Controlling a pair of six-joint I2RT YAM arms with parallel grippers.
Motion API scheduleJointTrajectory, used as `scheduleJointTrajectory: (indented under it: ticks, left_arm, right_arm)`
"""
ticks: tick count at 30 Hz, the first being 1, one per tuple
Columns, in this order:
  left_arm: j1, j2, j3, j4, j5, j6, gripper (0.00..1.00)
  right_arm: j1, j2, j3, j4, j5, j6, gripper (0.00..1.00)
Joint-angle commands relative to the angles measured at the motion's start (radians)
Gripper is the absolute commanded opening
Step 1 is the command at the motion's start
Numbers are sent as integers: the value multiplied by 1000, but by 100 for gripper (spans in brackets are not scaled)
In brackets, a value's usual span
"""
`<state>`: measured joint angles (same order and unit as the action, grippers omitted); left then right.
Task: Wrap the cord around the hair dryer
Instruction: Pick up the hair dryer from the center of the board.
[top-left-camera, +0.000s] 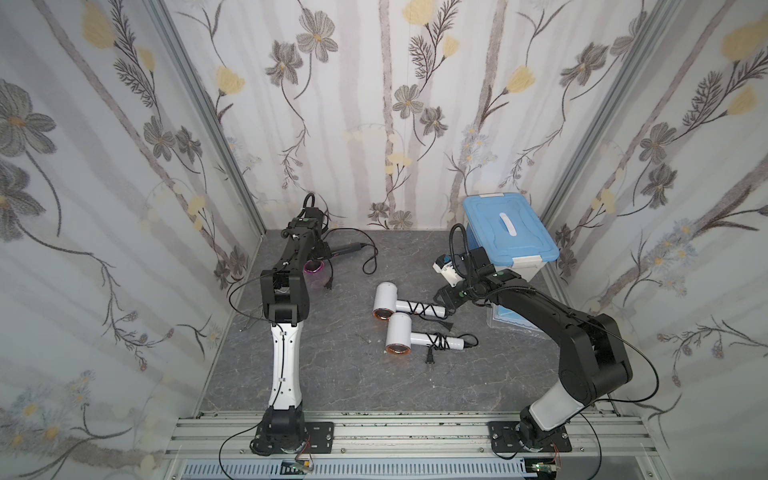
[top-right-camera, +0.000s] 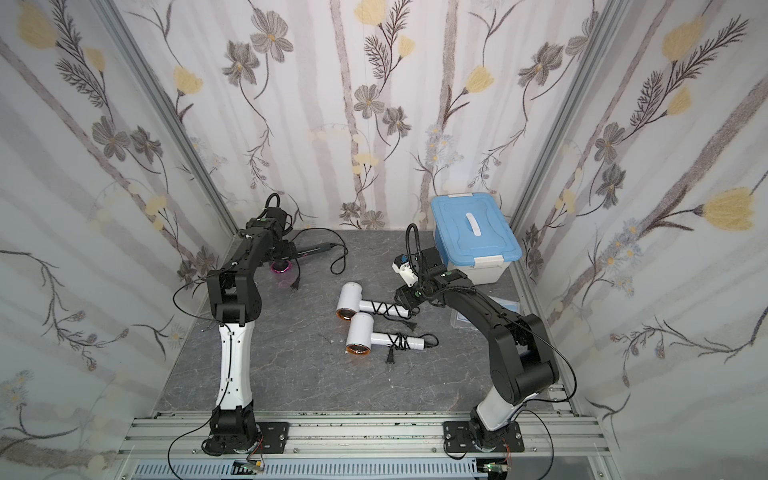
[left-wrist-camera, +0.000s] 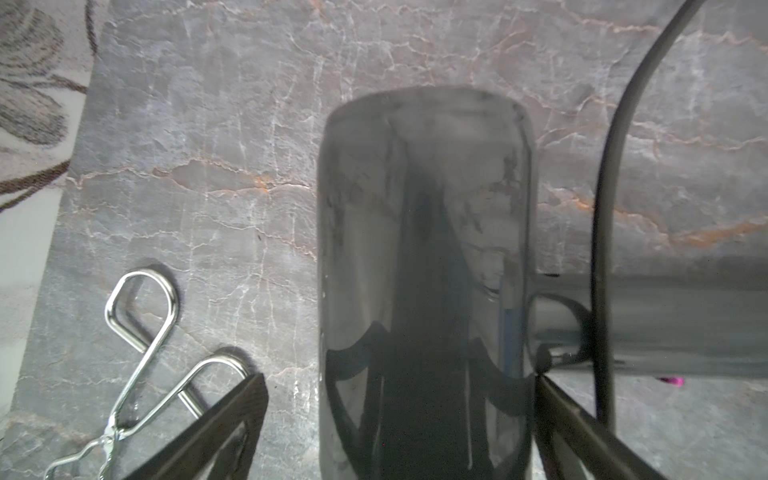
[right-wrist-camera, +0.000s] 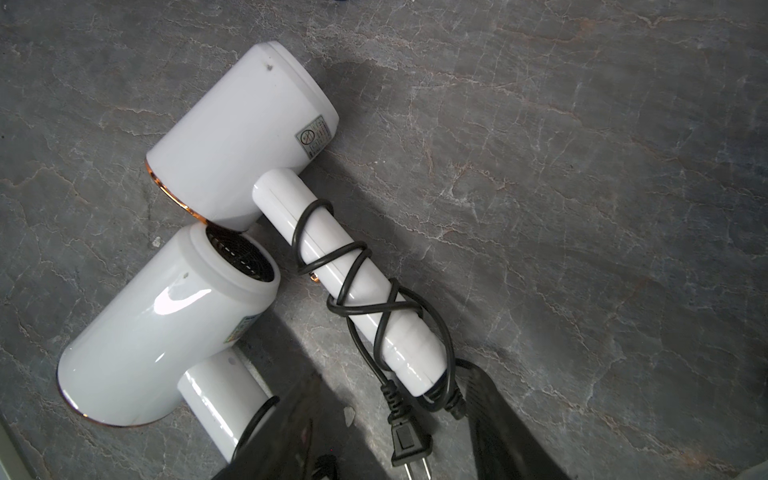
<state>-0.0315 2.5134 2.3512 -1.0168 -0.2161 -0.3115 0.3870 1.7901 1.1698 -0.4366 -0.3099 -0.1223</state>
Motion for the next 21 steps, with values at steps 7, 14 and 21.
scheduleJointTrajectory:
  ticks: [7, 14, 21]
  left_arm:
    - [15, 69, 14, 15, 17, -28, 86]
    - [28, 68, 14, 24, 14, -15, 65]
    - [31, 42, -5, 16, -3, 12, 42]
  right_arm:
    - [3, -17, -13, 46, 11, -5, 58]
    - [6, -26, -34, 45, 16, -1, 58]
    - [19, -35, -41, 45, 17, 2, 58]
